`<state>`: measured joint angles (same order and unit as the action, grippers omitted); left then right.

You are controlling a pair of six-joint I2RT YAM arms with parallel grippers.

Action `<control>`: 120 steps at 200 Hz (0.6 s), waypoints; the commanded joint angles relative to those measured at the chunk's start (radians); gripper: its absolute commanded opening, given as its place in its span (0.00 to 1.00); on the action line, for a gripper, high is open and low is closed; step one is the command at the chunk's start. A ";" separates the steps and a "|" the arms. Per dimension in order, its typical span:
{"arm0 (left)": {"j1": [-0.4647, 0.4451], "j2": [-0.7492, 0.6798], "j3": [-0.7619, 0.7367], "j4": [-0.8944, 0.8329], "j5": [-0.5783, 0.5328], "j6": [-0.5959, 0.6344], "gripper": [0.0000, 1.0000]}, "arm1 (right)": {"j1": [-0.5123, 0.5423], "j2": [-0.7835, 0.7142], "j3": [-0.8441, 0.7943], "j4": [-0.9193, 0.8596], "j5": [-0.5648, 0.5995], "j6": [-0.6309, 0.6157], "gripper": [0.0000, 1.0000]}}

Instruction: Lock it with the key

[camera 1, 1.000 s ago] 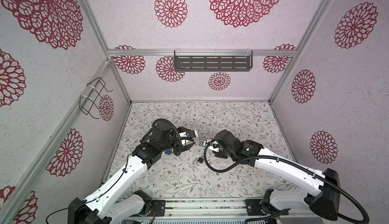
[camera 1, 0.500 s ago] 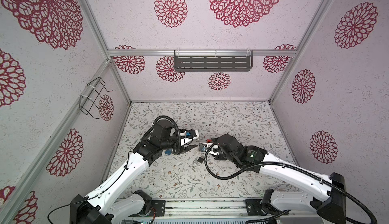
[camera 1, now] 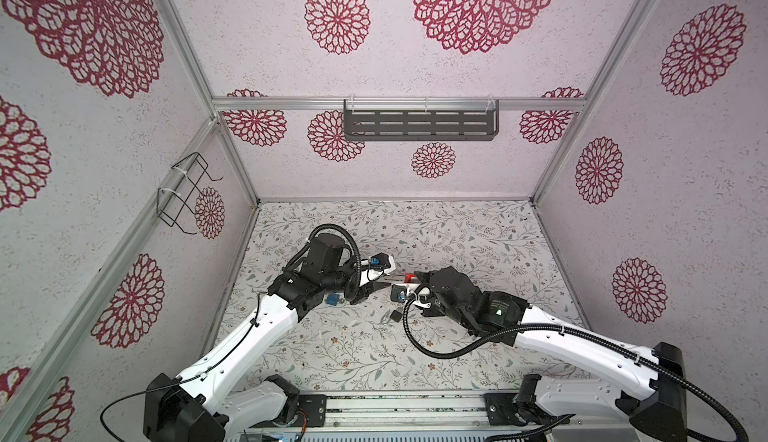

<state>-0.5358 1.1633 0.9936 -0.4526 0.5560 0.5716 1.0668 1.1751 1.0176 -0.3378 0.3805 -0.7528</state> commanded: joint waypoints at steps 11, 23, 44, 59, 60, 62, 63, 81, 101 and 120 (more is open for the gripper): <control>0.006 0.006 0.037 -0.015 0.031 0.016 0.29 | 0.008 -0.049 -0.007 0.068 0.055 -0.023 0.25; 0.007 0.010 0.040 -0.017 0.037 0.013 0.28 | 0.009 -0.049 -0.008 0.070 0.061 -0.023 0.25; 0.006 0.013 0.045 -0.013 0.053 0.012 0.26 | 0.010 -0.042 -0.008 0.066 0.070 -0.023 0.25; 0.006 0.016 0.046 -0.011 0.059 0.008 0.24 | 0.010 -0.041 -0.009 0.064 0.074 -0.024 0.25; 0.006 0.016 0.046 -0.011 0.059 0.008 0.24 | 0.010 -0.041 -0.009 0.064 0.074 -0.024 0.25; 0.006 0.017 0.046 -0.010 0.059 0.007 0.24 | 0.010 -0.041 -0.009 0.065 0.073 -0.024 0.25; 0.005 0.018 0.046 -0.010 0.060 0.007 0.24 | 0.010 -0.041 -0.009 0.066 0.072 -0.023 0.25; 0.005 0.022 0.050 -0.011 0.062 0.006 0.24 | 0.012 -0.043 -0.010 0.067 0.069 -0.023 0.25; 0.005 0.025 0.053 -0.013 0.070 0.005 0.19 | 0.012 -0.043 -0.010 0.069 0.066 -0.023 0.25; 0.004 0.029 0.054 -0.012 0.074 0.001 0.18 | 0.013 -0.046 -0.010 0.068 0.063 -0.023 0.25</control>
<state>-0.5346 1.1801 1.0168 -0.4622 0.5945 0.5716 1.0718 1.1553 1.0035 -0.3141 0.4187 -0.7689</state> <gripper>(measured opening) 0.185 0.413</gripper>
